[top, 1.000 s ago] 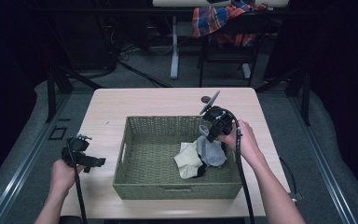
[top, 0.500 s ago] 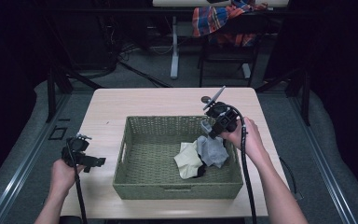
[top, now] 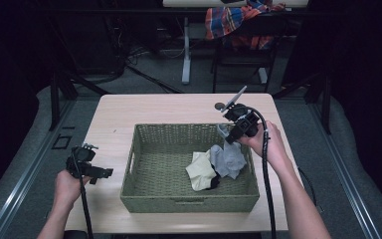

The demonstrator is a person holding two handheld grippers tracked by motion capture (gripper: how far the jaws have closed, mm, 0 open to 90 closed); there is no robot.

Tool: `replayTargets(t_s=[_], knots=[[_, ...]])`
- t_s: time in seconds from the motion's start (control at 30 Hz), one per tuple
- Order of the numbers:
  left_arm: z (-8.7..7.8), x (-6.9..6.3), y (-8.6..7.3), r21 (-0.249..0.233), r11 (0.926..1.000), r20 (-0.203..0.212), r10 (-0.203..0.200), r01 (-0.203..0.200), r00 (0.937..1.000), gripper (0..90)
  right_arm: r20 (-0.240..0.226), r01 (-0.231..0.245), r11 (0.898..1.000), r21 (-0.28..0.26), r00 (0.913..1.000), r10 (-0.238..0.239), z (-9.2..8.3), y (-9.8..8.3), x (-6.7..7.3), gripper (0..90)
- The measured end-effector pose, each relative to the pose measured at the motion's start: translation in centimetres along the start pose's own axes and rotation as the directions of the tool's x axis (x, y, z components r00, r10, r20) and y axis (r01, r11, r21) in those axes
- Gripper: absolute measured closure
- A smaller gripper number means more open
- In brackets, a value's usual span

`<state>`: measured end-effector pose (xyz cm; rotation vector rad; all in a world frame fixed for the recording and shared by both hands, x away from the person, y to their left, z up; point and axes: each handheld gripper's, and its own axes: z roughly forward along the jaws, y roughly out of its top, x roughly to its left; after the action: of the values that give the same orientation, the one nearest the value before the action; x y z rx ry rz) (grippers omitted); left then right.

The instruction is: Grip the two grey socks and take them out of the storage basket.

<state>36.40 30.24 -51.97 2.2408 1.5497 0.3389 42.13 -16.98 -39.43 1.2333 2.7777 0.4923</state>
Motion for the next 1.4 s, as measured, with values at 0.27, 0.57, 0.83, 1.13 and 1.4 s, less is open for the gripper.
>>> replayTargets(t_s=[0.27, 0.57, 0.83, 1.13, 1.4], knots=[[0.0, 0.1, 0.0, 0.004, 1.0000, 0.001, -0.002, 0.002, 1.0000, 0.1, 0.012, -0.010, 0.999, -0.038, 0.9999, 0.010, -1.6, 0.4, -0.4, 85.8], [0.1, 0.1, 0.0, 0.007, 1.0000, -0.001, -0.002, 0.002, 1.0000, 0.1, 0.029, -0.024, 0.997, -0.072, 0.9992, 0.026, -2.8, 0.6, -0.6, 85.8], [0.1, 0.1, 0.0, 0.007, 1.0000, 0.001, -0.002, 0.002, 1.0000, 0.1, 0.044, -0.039, 0.994, -0.098, 0.9981, 0.043, -4.6, -0.2, -1.0, 85.8], [0.2, 0.2, 0.0, 0.007, 1.0000, 0.002, -0.002, 0.002, 1.0000, 0.1, 0.049, -0.073, 0.991, -0.109, 0.9956, 0.079, -5.6, -1.5, -2.2, 85.8], [0.2, 0.1, 0.0, 0.009, 1.0000, 0.002, -0.004, 0.004, 1.0000, 0.1, 0.060, -0.107, 0.989, -0.103, 0.9918, 0.113, -6.2, -2.8, -3.7, 85.8]])
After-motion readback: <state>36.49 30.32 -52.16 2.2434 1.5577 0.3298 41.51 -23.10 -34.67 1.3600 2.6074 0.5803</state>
